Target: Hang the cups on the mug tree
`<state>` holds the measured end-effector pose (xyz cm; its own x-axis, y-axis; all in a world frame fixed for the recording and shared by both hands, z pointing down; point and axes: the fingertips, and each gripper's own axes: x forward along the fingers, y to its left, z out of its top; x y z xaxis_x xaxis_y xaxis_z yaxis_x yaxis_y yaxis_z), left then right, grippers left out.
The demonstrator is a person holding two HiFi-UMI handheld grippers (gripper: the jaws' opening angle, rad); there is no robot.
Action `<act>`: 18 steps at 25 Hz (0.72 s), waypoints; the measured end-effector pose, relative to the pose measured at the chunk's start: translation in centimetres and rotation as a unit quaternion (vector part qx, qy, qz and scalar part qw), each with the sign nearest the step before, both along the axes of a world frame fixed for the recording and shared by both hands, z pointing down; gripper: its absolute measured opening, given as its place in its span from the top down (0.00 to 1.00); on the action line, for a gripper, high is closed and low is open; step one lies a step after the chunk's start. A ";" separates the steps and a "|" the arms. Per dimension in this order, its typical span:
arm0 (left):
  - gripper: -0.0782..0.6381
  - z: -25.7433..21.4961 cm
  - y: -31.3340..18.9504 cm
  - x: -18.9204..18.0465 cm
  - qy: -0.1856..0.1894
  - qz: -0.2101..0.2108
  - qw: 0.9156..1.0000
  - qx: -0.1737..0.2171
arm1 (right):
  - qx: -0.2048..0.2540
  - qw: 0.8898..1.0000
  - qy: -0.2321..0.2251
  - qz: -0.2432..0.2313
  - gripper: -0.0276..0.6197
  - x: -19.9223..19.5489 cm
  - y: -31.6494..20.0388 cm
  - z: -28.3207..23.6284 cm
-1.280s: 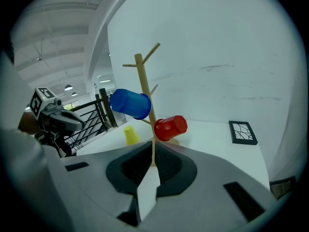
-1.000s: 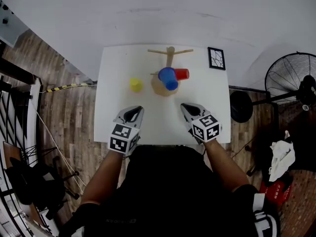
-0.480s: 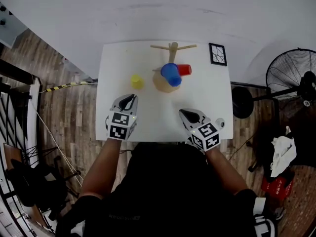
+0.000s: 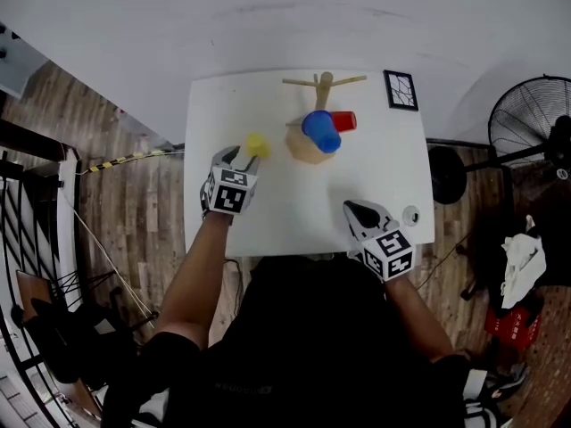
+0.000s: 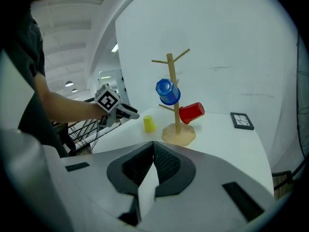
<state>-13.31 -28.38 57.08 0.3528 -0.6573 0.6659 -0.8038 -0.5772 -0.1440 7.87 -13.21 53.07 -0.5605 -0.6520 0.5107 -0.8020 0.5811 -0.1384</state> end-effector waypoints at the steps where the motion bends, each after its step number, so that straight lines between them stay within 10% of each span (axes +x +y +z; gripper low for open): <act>1: 0.59 0.7 -0.4 0.0 -0.007 0.003 1.000 -0.013 | -0.001 1.000 0.000 0.005 0.95 0.2 0.2 0.1; 18: 0.52 5.0 -4.9 1.9 -0.050 0.033 0.997 -0.042 | -0.018 0.998 0.016 0.060 0.95 3.6 2.5 0.8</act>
<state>-11.44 -33.28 62.13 0.3219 -0.5751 0.7521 -0.7481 -0.6413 -0.1703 11.45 -10.75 53.87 -0.4633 -0.6947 0.5502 -0.8695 0.4762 -0.1309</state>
